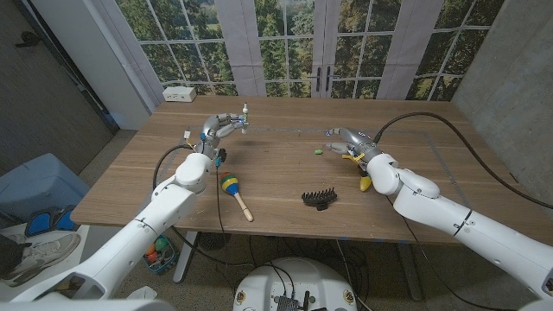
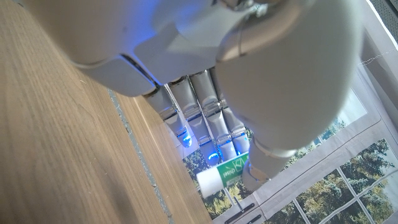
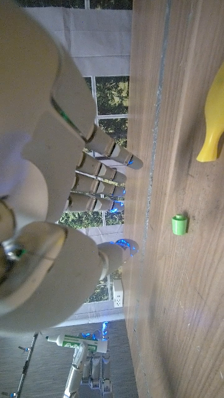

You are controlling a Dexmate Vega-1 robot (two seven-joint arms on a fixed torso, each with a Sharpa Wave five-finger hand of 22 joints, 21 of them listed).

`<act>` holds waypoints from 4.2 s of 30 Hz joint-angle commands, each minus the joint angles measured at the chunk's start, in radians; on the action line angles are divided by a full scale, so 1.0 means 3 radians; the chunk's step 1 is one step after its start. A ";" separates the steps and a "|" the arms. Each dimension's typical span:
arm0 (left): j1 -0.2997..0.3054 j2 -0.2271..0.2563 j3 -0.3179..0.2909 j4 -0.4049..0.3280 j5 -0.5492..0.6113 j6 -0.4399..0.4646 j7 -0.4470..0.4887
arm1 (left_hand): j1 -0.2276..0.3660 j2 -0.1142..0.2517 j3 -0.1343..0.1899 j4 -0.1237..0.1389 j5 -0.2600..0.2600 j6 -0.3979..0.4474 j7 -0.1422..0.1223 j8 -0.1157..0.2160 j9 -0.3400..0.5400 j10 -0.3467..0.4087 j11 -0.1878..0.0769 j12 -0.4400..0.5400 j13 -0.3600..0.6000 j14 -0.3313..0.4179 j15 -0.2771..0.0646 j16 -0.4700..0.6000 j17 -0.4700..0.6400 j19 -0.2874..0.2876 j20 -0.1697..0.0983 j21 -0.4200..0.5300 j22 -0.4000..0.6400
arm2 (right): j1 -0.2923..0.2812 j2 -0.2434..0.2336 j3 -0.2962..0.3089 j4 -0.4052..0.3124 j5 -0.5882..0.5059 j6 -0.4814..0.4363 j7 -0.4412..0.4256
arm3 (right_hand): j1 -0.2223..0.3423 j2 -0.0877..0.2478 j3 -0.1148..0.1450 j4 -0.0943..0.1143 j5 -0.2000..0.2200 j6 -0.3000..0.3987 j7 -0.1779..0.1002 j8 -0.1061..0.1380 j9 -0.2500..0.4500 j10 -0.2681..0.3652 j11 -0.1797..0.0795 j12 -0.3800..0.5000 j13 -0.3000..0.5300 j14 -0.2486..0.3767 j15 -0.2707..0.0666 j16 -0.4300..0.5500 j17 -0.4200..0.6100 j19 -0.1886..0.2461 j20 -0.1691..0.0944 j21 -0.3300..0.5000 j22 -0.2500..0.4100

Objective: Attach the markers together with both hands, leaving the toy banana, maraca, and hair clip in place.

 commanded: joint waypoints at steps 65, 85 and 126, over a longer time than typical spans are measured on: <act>0.0018 0.0040 -0.0059 0.0021 -0.0354 0.0010 -0.0132 | 0.0127 0.0079 -0.0026 0.0016 0.0052 0.0365 -0.0307 0.0043 0.0495 0.0555 -0.0433 -0.0025 0.1143 -0.0008 -0.0464 -0.0052 0.0072 -0.0036 -0.0007 0.0043 0.0010 | 0.0505 0.0456 -0.0473 0.0945 -0.0391 0.0172 0.0214 | 0.0440 0.0074 -0.0062 -0.0008 -0.0040 0.0748 -0.0083 0.0210 0.0022 0.0159 -0.0119 0.0057 0.0072 0.0066 -0.0221 0.0120 0.0100 0.0150 -0.0115 -0.0010 0.0005; -0.0025 0.0031 -0.0043 0.0062 -0.0349 0.0017 -0.0132 | 0.0132 0.0088 -0.0031 0.0017 0.0056 0.0350 -0.0303 0.0041 0.0507 0.0560 -0.0435 -0.0034 0.1158 -0.0008 -0.0464 -0.0063 0.0089 -0.0042 -0.0003 0.0051 0.0009 | 0.0542 0.0509 -0.0529 0.1177 -0.0463 0.0367 0.0004 | 0.0649 0.0038 -0.0201 0.0001 -0.0074 0.1723 0.0005 0.0556 0.0114 0.0443 -0.0176 0.0138 0.0092 0.0227 -0.0366 0.0257 0.0156 0.0280 -0.0163 0.0012 0.0011; -0.0131 -0.0006 0.0047 0.0149 -0.0188 0.0002 -0.0099 | 0.0130 0.0118 -0.0041 0.0026 0.0065 0.0324 -0.0301 0.0050 0.0554 0.0570 -0.0432 -0.0030 0.1214 0.0010 -0.0464 -0.0071 0.0124 -0.0044 0.0007 0.0067 0.0008 | 0.0326 0.0386 -0.0262 0.1038 -0.0797 0.0815 -0.0813 | 0.0918 0.0086 -0.0319 0.0016 -0.0087 0.2095 -0.0031 0.0759 0.0155 0.0721 -0.0363 0.0214 0.0132 0.0383 -0.0569 0.0456 0.0290 0.0450 -0.0326 0.0095 0.0030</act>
